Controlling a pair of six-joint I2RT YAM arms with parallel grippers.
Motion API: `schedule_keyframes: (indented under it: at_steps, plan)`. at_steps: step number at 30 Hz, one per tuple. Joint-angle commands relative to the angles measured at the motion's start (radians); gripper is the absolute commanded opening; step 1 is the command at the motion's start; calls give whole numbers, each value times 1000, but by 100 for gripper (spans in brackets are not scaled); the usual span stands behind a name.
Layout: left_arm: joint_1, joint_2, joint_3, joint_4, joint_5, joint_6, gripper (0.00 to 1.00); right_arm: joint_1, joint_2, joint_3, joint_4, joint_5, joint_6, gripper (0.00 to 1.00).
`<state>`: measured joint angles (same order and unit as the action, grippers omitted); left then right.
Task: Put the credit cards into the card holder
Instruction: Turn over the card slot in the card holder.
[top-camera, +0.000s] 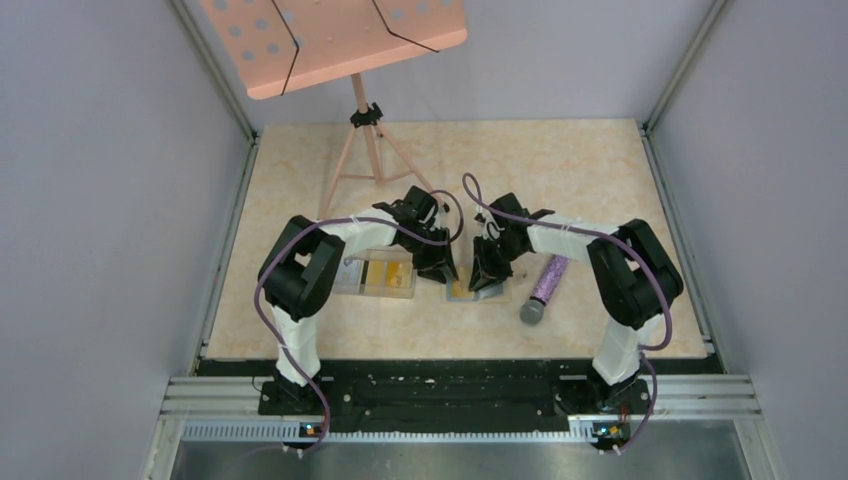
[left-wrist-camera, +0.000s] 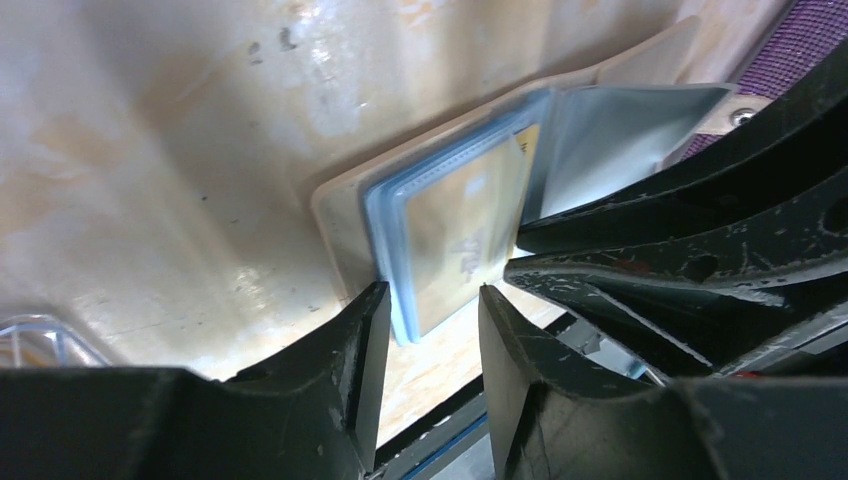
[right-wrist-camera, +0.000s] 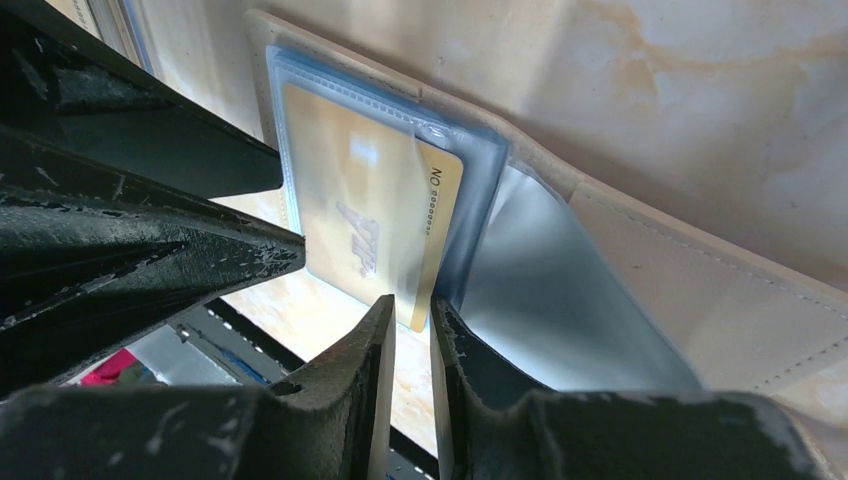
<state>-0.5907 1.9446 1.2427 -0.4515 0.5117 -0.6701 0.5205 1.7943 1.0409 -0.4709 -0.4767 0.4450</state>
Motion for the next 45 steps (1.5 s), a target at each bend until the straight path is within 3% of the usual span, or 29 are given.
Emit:
schedule_keyframes:
  at_steps: [1, 6, 12, 17, 22, 45]
  plan:
    - [-5, 13, 31, -25, -33, 26, 44, -7, 23, -5, 18, 0, -19, 19]
    - [-20, 36, 51, -5, -5, 20, 45, -7, 32, -1, 18, -9, -21, 18]
    - [-29, 19, 97, -37, -13, 37, 37, -8, 39, 5, 18, -17, -24, 17]
    - [-39, 6, 169, -188, -127, 102, 43, -7, 46, 11, 17, -23, -23, 13]
    - [-46, -25, 190, -227, -189, 125, 45, -9, 57, 13, 17, -27, -26, 9]
    - [-52, 86, 200, -179, -65, 122, 42, -19, 86, 17, 16, -47, -29, 4]
